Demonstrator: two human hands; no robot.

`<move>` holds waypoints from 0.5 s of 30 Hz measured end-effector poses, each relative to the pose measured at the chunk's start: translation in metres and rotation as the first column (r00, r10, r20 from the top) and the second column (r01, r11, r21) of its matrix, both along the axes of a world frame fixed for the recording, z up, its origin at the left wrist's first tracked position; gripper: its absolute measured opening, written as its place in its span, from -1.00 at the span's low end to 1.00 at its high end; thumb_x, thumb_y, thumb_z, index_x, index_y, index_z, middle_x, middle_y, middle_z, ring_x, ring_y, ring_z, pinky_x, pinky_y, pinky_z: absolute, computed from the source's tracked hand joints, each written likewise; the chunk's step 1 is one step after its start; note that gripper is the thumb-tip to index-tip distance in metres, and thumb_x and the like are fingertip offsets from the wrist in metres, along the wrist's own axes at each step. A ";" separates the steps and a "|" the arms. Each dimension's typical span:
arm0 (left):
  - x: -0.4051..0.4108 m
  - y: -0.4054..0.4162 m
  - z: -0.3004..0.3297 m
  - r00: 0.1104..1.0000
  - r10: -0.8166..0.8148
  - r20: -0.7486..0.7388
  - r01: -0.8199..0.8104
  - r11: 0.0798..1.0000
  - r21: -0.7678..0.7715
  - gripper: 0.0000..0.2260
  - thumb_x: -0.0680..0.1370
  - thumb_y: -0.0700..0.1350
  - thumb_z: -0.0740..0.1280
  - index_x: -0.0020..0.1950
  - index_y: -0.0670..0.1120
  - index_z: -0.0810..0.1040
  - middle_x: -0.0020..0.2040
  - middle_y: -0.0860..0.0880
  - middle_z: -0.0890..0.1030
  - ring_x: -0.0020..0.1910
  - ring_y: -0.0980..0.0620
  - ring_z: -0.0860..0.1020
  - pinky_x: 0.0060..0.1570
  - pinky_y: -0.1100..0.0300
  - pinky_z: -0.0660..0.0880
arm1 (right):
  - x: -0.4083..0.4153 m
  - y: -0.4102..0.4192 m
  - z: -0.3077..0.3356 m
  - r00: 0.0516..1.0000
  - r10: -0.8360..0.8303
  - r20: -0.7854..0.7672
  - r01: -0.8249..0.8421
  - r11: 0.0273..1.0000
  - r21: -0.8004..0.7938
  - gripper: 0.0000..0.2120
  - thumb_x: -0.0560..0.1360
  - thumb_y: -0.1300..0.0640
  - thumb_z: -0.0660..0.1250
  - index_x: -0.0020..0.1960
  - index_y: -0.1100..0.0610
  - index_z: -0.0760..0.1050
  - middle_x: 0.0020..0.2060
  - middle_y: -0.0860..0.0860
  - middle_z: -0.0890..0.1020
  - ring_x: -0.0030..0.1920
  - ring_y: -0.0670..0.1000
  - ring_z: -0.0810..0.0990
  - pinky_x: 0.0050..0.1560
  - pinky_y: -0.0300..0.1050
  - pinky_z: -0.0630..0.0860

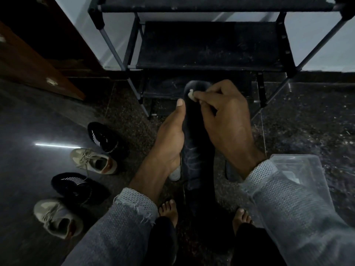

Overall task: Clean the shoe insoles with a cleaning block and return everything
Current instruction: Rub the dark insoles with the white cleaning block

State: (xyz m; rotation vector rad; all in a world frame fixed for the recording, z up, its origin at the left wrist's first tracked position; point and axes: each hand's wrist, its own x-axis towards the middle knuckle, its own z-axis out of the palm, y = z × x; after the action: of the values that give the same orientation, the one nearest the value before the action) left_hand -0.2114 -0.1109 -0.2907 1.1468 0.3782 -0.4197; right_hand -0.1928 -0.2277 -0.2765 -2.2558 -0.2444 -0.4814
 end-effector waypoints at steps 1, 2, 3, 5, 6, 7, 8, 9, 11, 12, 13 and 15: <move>0.000 0.001 -0.001 1.000 0.003 0.003 -0.003 1.000 0.004 -0.54 0.62 0.21 0.11 0.30 -0.05 0.55 0.21 -0.12 0.62 0.21 -0.10 0.59 0.28 -0.08 0.45 | -0.003 0.004 0.000 0.999 0.036 0.009 -0.036 0.999 0.008 -0.83 0.54 0.25 0.32 0.06 0.22 0.65 -0.10 0.09 0.57 -0.15 -0.02 0.56 -0.16 -0.20 0.55; 0.001 0.003 -0.001 1.000 0.014 0.004 -0.014 1.000 0.006 -0.54 0.62 0.22 0.10 0.30 -0.04 0.55 0.21 -0.11 0.62 0.21 -0.10 0.59 0.27 -0.08 0.46 | -0.006 0.008 0.000 0.997 0.071 0.019 -0.071 0.997 0.013 -0.83 0.53 0.25 0.31 0.05 0.22 0.66 -0.11 0.09 0.56 -0.15 -0.01 0.55 -0.16 -0.16 0.55; 0.001 0.005 0.000 1.000 0.027 0.000 -0.027 1.000 0.008 -0.53 0.62 0.22 0.09 0.29 -0.05 0.55 0.20 -0.12 0.63 0.20 -0.10 0.60 0.25 -0.06 0.47 | -0.009 0.011 0.000 0.995 0.099 0.028 -0.100 0.995 0.012 -0.82 0.53 0.25 0.30 0.05 0.22 0.66 -0.12 0.10 0.56 -0.15 0.00 0.56 -0.16 -0.12 0.56; 0.002 0.008 0.001 0.999 0.044 -0.016 -0.045 0.999 -0.025 -0.50 0.62 0.22 0.08 0.30 -0.08 0.54 0.20 -0.15 0.62 0.19 -0.12 0.60 0.19 -0.04 0.50 | -0.011 0.015 -0.002 0.990 0.132 0.040 -0.132 0.991 0.006 -0.81 0.52 0.24 0.30 0.05 0.22 0.66 -0.12 0.10 0.57 -0.15 0.02 0.57 -0.18 -0.04 0.58; 0.003 0.009 0.003 0.998 0.049 -0.026 -0.050 0.998 -0.046 -0.48 0.61 0.24 0.08 0.31 -0.10 0.53 0.21 -0.16 0.62 0.19 -0.13 0.60 0.16 -0.03 0.50 | -0.011 0.015 -0.004 0.990 0.135 0.045 -0.136 0.991 0.006 -0.81 0.52 0.24 0.30 0.05 0.21 0.66 -0.12 0.10 0.57 -0.15 0.03 0.57 -0.19 -0.02 0.58; 0.003 0.010 0.003 0.998 0.053 -0.038 -0.055 0.997 -0.058 -0.47 0.60 0.25 0.08 0.31 -0.11 0.53 0.20 -0.17 0.62 0.19 -0.13 0.60 0.14 -0.02 0.51 | -0.011 0.015 -0.005 0.990 0.134 0.050 -0.134 0.991 0.003 -0.82 0.52 0.25 0.31 0.04 0.21 0.66 -0.12 0.10 0.58 -0.16 0.03 0.57 -0.21 -0.01 0.58; 0.003 0.011 0.003 0.997 0.061 -0.045 -0.063 0.996 -0.061 -0.46 0.60 0.25 0.09 0.30 -0.12 0.54 0.19 -0.18 0.62 0.18 -0.13 0.60 0.12 -0.01 0.52 | -0.011 0.015 -0.007 0.990 0.132 0.056 -0.131 0.991 -0.007 -0.83 0.51 0.25 0.32 0.03 0.20 0.67 -0.13 0.10 0.58 -0.17 0.03 0.58 -0.22 -0.01 0.58; 0.003 0.012 0.004 0.996 0.068 -0.050 -0.071 0.995 -0.066 -0.46 0.60 0.25 0.09 0.29 -0.13 0.54 0.19 -0.18 0.63 0.17 -0.13 0.61 0.12 -0.01 0.52 | -0.012 0.016 -0.008 0.990 0.129 0.062 -0.128 0.991 -0.026 -0.84 0.51 0.24 0.33 0.02 0.20 0.67 -0.13 0.09 0.58 -0.17 0.03 0.58 -0.23 -0.03 0.58; 0.003 0.013 0.003 0.995 0.082 -0.060 -0.086 0.994 -0.068 -0.45 0.60 0.25 0.10 0.29 -0.14 0.54 0.19 -0.18 0.63 0.17 -0.14 0.61 0.14 -0.02 0.52 | -0.013 0.017 -0.009 0.988 0.132 0.076 -0.126 0.990 -0.070 -0.84 0.52 0.21 0.33 0.00 0.20 0.68 -0.14 0.09 0.59 -0.19 0.02 0.57 -0.25 -0.06 0.57; 0.003 0.014 0.003 0.995 0.083 -0.064 -0.087 0.994 -0.065 -0.45 0.60 0.25 0.10 0.30 -0.14 0.54 0.20 -0.18 0.62 0.18 -0.14 0.61 0.15 -0.02 0.51 | -0.014 0.018 -0.010 0.987 0.135 0.082 -0.128 0.988 -0.087 -0.82 0.53 0.19 0.31 -0.01 0.21 0.68 -0.14 0.09 0.59 -0.20 0.03 0.57 -0.26 -0.07 0.57; 0.003 0.014 0.003 0.995 0.081 -0.065 -0.085 0.995 -0.062 -0.45 0.60 0.25 0.11 0.30 -0.14 0.54 0.21 -0.18 0.62 0.18 -0.14 0.60 0.17 -0.03 0.51 | -0.015 0.019 -0.010 0.987 0.138 0.084 -0.129 0.987 -0.097 -0.80 0.53 0.18 0.29 -0.02 0.22 0.67 -0.15 0.09 0.59 -0.20 0.03 0.57 -0.27 -0.07 0.57; 0.003 0.013 0.003 0.995 0.078 -0.060 -0.081 0.995 -0.054 -0.46 0.60 0.25 0.11 0.32 -0.14 0.52 0.23 -0.17 0.61 0.20 -0.14 0.59 0.19 -0.05 0.51 | -0.015 0.019 -0.011 0.989 0.126 0.080 -0.118 0.988 -0.099 -0.80 0.53 0.18 0.29 -0.05 0.25 0.66 -0.15 0.10 0.59 -0.21 0.04 0.57 -0.28 -0.08 0.56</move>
State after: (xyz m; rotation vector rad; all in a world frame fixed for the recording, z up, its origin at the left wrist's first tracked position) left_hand -0.2087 -0.0978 -0.2872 1.0625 0.4584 -0.3924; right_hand -0.2075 -0.2089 -0.2873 -2.2976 -0.4562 -0.5122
